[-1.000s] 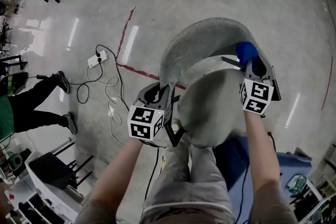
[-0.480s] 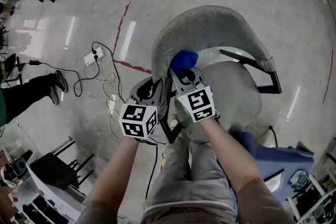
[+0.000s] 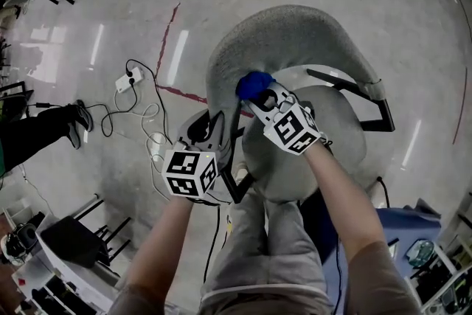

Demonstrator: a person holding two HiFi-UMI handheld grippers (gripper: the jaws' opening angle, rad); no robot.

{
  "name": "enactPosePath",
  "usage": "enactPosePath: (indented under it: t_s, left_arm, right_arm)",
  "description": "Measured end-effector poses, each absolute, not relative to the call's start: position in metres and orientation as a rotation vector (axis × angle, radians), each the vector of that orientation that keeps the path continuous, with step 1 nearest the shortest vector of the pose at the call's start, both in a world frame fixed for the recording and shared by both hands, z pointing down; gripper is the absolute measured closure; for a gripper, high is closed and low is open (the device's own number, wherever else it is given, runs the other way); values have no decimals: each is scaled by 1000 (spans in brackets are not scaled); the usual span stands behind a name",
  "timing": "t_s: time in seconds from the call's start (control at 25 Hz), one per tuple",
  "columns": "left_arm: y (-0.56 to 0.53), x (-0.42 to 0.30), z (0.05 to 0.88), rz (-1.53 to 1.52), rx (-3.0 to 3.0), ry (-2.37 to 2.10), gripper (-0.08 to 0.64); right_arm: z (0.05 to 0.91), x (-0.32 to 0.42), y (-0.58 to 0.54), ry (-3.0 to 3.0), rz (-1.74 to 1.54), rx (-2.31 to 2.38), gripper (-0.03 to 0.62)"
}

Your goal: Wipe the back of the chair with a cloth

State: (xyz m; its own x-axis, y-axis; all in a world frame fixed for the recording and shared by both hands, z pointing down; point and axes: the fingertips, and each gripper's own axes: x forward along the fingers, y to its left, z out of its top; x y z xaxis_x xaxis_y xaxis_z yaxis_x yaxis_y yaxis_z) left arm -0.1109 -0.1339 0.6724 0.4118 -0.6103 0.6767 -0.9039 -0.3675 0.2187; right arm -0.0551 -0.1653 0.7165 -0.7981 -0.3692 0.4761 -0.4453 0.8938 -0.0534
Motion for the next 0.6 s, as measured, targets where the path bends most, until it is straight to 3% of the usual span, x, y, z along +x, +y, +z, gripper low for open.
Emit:
enactPosePath:
  t_s: [0.6]
  left_arm:
    - [-131, -105, 673, 672, 2105, -1256, 468]
  right_arm:
    - [704, 183, -229, -2076, 273, 1522, 525]
